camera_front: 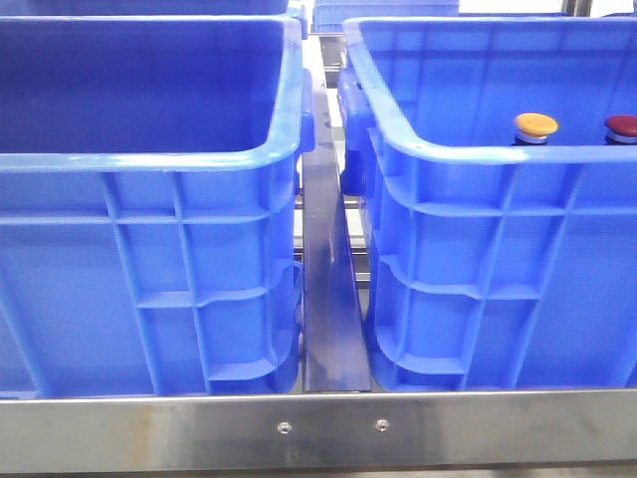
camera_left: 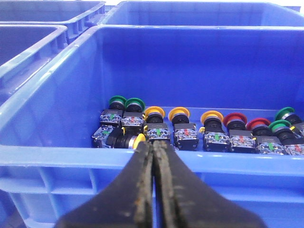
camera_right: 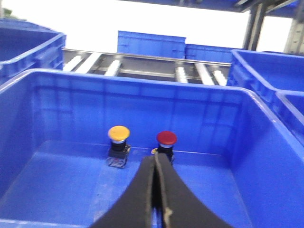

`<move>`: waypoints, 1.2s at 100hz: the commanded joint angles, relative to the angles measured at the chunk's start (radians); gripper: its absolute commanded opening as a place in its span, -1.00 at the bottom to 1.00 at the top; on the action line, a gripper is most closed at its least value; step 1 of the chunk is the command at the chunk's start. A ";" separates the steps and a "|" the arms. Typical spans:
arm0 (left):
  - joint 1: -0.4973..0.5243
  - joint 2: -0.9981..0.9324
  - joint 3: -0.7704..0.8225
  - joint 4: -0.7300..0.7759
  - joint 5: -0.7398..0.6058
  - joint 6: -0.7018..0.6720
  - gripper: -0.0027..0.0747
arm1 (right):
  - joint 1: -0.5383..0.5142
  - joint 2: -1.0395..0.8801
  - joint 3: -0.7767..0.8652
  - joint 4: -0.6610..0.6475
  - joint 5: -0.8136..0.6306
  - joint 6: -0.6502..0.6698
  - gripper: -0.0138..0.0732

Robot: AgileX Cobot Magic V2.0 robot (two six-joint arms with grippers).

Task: Pick red and yellow buttons and place in box

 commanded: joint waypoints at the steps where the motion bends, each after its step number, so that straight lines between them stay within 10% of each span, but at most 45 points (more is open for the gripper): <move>1: -0.001 -0.030 0.020 -0.009 -0.083 -0.010 -0.98 | 0.009 0.013 0.018 -0.197 -0.152 0.227 -0.92; 19: -0.001 -0.030 0.020 -0.009 -0.083 -0.010 -0.98 | 0.009 -0.047 0.198 -0.252 -0.311 0.346 -0.92; 120: -0.001 -0.030 0.020 -0.009 -0.083 -0.010 -0.98 | 0.011 -0.087 0.193 -0.256 -0.189 0.355 -0.92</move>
